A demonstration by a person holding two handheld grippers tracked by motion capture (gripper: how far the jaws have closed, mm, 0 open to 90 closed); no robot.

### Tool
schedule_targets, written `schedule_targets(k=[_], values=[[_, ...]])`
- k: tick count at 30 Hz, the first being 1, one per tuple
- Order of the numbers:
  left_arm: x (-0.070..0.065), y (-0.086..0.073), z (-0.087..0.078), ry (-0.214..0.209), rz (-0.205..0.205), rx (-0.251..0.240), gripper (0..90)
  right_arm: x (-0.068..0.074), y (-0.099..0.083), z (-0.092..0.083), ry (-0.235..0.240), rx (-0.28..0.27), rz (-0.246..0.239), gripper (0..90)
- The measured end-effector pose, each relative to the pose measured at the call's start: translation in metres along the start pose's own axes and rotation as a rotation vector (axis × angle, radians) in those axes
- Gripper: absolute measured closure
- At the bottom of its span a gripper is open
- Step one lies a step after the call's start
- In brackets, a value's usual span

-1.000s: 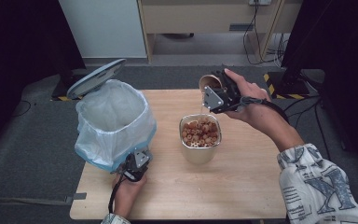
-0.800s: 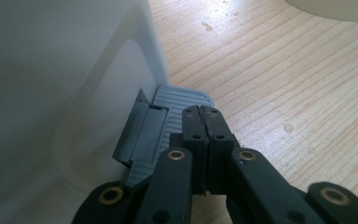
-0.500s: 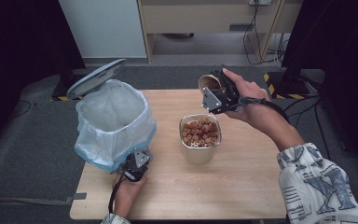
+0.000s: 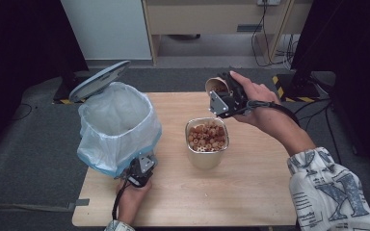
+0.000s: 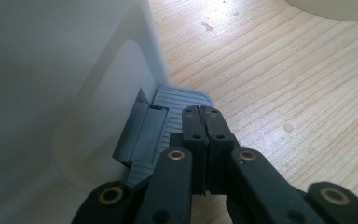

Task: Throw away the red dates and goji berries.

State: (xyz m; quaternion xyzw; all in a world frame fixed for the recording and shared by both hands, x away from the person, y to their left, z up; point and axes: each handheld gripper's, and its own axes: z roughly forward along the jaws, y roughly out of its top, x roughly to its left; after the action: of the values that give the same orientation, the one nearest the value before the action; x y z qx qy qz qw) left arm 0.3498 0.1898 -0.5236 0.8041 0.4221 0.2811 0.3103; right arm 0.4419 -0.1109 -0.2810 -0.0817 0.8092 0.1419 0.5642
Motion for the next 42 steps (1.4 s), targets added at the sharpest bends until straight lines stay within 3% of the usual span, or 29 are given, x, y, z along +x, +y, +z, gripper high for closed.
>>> schedule_targets(k=[11,14,24,42], values=[[0.0,0.0001,0.0001,0.0,-0.001,0.0,88.1,-0.0058,0.0017,-0.0022,-0.012,0.016,-0.043,34.9],[0.0,0.0001,0.0001,0.0,0.0,0.0,88.1,-0.0062,0.0028,-0.0032,-0.028,0.04,-0.107,35.0],[0.0,0.0001,0.0003,-0.001,-0.002,-0.001,88.1,-0.003,0.003,-0.0031,-0.035,0.074,-0.194,35.1],[-0.0001,0.0001,0.0003,0.0,-0.002,-0.001,88.1,-0.0092,0.0027,-0.0055,-0.059,0.073,-0.201,35.2]])
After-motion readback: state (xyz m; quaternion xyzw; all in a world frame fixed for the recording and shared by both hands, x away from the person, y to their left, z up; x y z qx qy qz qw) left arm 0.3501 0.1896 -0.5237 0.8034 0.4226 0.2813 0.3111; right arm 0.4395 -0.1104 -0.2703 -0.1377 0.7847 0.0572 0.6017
